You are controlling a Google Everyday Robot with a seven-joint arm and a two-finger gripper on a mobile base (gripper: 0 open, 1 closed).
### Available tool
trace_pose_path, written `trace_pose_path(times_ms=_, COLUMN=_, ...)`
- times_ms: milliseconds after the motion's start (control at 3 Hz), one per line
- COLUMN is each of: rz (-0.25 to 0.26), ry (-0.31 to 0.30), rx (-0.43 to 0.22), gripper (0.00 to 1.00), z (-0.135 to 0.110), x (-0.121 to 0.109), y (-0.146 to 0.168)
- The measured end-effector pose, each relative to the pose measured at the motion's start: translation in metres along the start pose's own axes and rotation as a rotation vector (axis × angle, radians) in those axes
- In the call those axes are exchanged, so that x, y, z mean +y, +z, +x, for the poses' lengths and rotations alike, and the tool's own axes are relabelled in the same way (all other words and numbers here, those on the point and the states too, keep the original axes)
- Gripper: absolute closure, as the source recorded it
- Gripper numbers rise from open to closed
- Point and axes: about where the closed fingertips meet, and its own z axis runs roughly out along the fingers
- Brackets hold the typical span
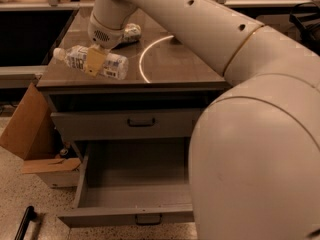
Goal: Place blue plastic bottle into middle drawer
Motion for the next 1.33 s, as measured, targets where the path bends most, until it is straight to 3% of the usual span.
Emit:
trace_pose_path(times_ms=333, rz=-0.003, ry=-0.003, rx=-0.003, gripper=1.0, z=0.0, x=0.002, y=0.001)
trace_pose_path(times_ms=667, rz=-0.011, ry=-0.004, rx=-0.005, gripper=1.0, z=0.007, x=0.023, y=-0.005)
trace_pose_path(times_ms=1000, rz=-0.004, ry=0.031, rx=-0.03, gripper=1.0, z=0.024, x=0.07, y=-0.026)
trace_pose_path(times_ms=1333, rz=-0.023, ry=0.098, rx=-0.025, gripper=1.0, z=0.056, x=0.114, y=-0.023)
